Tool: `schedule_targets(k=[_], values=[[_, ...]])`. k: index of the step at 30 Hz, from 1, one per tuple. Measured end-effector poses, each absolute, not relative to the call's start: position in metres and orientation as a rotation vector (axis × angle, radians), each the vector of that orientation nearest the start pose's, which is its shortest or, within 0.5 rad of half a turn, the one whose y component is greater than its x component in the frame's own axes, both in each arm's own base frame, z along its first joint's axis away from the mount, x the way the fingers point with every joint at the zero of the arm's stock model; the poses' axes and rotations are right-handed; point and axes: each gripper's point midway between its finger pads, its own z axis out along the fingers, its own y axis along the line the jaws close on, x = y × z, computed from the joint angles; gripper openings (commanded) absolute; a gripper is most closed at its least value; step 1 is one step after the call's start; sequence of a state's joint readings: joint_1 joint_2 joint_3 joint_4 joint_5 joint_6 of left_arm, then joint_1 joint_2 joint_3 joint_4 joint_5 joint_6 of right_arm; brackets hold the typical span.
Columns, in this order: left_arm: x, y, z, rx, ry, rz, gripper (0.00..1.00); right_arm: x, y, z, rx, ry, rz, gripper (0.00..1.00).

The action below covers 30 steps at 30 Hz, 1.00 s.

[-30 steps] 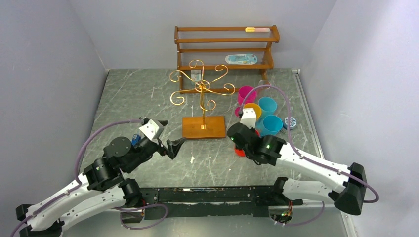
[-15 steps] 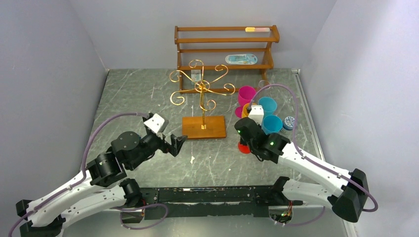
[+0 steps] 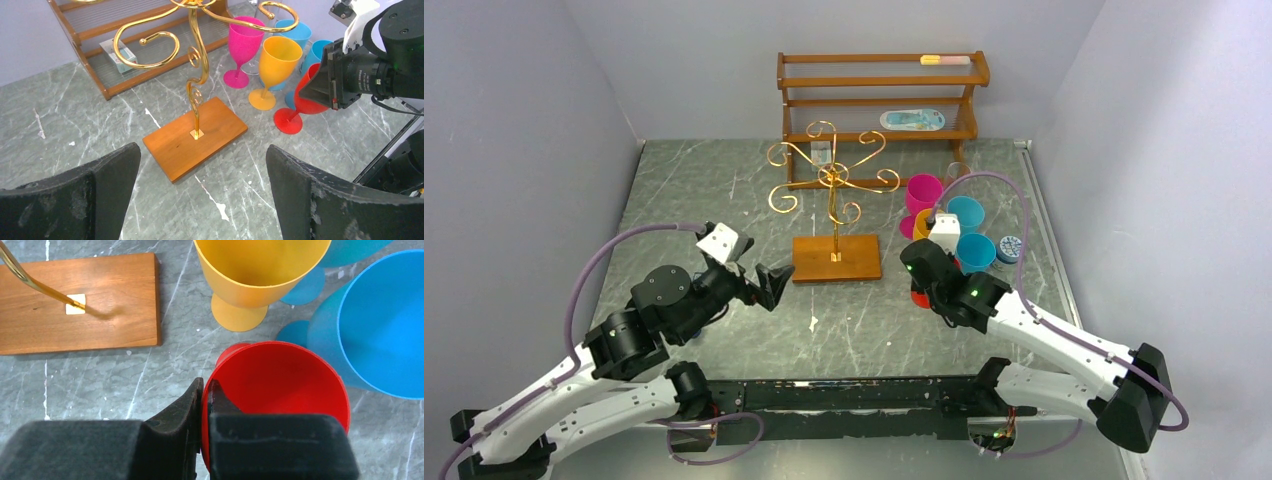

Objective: Take the wine glass off the wine glass rack
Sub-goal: Place the wine glass at the center of the board.

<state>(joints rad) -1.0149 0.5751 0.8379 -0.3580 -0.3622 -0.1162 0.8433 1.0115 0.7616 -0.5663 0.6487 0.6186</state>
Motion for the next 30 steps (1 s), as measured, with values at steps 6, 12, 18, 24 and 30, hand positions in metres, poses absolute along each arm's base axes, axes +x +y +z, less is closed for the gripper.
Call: schedule_targets(k=[6, 12, 18, 24, 30], values=[[0.182, -0.181, 0.315, 0.460, 1.625, -0.550, 1.00, 0.242, 0.142, 0.146, 0.040, 2.185, 0.040, 0.05], [0.181, -0.178, 0.317, 0.473, 1.643, -0.538, 1.00, 0.244, 0.144, 0.146, 0.026, 2.190, 0.034, 0.25], [0.183, -0.184, 0.315, 0.504, 1.678, -0.520, 1.00, 0.246, 0.150, 0.162, 0.013, 2.187, 0.060, 0.38], [0.185, -0.188, 0.311, 0.530, 1.727, -0.490, 1.00, 0.249, 0.157, 0.205, 0.037, 2.116, 0.164, 0.46], [0.188, -0.183, 0.313, 0.510, 1.760, -0.448, 0.96, 0.246, 0.155, 0.257, 0.085, 2.007, 0.284, 0.50]])
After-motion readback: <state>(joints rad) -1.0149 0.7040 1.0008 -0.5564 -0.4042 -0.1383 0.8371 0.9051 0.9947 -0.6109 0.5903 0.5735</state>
